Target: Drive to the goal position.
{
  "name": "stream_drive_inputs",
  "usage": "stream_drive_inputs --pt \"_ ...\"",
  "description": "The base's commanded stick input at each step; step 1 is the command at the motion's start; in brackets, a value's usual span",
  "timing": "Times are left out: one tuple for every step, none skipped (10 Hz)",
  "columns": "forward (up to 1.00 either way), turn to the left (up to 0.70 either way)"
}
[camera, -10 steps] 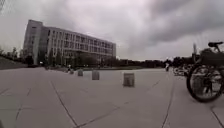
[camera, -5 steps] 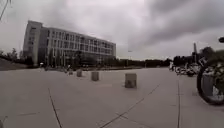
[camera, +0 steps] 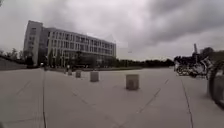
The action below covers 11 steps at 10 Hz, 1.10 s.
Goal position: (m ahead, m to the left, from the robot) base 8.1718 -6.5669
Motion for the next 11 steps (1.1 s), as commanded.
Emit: stream_drive_inputs --pt "0.50 0.25" --pt "0.50 0.50" --pt "0.50 0.50" --pt "0.50 0.50" --pt "0.50 0.23" --pt "0.50 0.09" --pt "0.50 0.00" --pt "0.50 0.00" --pt "0.50 0.00" --pt "0.50 0.00" --pt "0.50 0.00"
